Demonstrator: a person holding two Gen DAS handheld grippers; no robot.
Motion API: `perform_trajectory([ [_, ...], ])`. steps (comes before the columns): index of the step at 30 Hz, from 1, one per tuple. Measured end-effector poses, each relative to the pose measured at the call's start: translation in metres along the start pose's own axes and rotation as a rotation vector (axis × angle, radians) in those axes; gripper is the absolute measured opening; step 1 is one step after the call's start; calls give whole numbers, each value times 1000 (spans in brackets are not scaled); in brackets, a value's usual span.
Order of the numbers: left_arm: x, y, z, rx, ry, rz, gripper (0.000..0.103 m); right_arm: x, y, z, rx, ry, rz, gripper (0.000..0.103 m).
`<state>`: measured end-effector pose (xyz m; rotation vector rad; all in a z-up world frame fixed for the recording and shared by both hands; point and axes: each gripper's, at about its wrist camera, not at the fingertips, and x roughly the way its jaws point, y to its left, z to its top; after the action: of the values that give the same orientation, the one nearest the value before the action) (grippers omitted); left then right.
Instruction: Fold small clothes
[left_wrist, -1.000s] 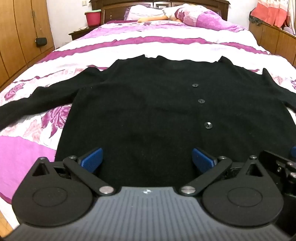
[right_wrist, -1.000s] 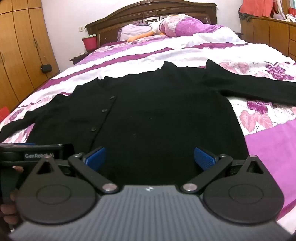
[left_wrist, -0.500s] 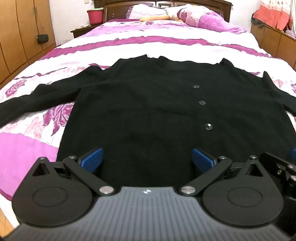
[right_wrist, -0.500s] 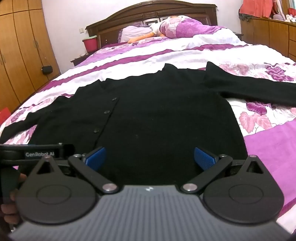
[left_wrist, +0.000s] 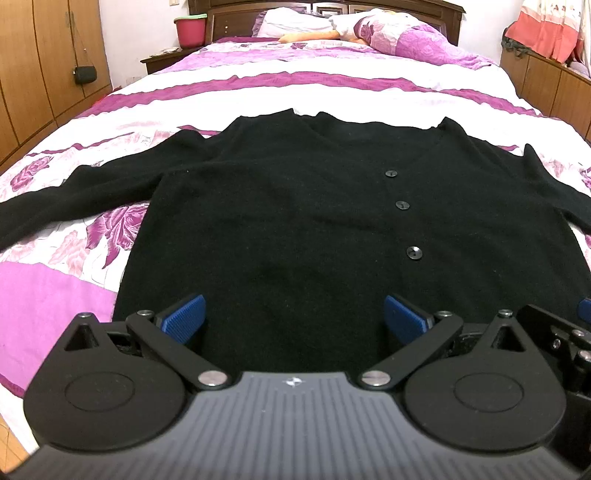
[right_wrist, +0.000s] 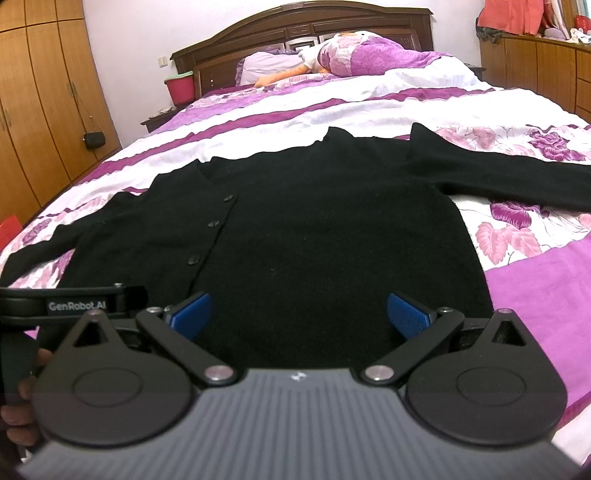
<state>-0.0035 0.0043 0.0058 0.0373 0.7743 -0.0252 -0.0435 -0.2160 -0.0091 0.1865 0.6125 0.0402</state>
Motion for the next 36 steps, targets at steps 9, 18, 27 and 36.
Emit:
perform_trajectory([
  [9, -1, 1, 0, -5, 0, 1, 103, -1, 1, 0, -1, -3, 1, 103],
  [18, -2, 2, 0, -10, 6, 4, 103, -1, 1, 0, 1, -3, 0, 103],
  [27, -2, 1, -1, -11, 6, 3, 103, 0, -3, 0, 9, -1, 1, 103],
  [36, -1, -1, 0, -12, 7, 1, 103, 0, -3, 0, 9, -1, 1, 103],
])
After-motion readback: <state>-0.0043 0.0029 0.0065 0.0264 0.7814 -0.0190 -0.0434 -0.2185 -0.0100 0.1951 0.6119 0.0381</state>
